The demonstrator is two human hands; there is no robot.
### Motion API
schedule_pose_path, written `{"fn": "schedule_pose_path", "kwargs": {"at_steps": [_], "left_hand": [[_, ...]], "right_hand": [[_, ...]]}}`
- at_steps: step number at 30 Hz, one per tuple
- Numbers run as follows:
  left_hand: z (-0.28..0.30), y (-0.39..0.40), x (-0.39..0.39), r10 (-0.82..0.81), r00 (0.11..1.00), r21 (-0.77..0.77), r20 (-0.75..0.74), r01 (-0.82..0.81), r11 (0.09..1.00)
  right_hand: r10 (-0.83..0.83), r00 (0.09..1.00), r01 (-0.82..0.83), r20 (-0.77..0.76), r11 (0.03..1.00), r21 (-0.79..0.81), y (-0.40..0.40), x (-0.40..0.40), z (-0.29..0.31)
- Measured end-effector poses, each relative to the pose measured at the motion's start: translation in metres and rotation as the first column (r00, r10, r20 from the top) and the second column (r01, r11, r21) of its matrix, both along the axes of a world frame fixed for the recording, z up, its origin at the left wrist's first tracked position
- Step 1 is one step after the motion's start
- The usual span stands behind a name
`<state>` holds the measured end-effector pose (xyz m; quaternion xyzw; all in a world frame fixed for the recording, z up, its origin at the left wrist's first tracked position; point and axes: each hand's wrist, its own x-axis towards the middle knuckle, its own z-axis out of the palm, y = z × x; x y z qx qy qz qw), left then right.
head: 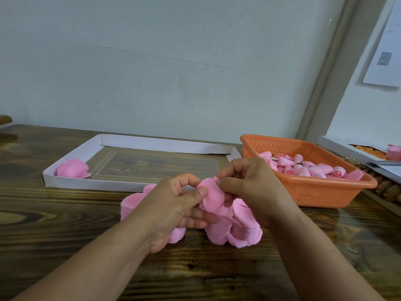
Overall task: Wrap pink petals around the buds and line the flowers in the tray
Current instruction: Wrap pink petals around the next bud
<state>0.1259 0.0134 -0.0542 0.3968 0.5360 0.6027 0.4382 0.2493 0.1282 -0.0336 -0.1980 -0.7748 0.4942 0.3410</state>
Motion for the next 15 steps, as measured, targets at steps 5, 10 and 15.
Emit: {"fn": "schedule_pose_path", "kwargs": {"at_steps": [5,10,15], "left_hand": [[0.0,0.001,0.001,0.019,0.999,-0.023,-0.039,-0.02,1.0],[-0.001,0.002,0.0,0.085,0.992,-0.045,-0.089,-0.089,0.995],[-0.003,0.005,0.002,0.205,0.972,-0.021,-0.115,-0.209,0.978]], "right_hand": [[0.006,0.999,-0.008,0.038,0.999,0.042,-0.005,0.0,0.002],[0.018,0.996,-0.025,0.092,0.996,0.082,-0.016,0.001,0.008],[-0.091,0.994,0.088,0.055,0.995,0.054,-0.018,-0.003,0.007]]}}
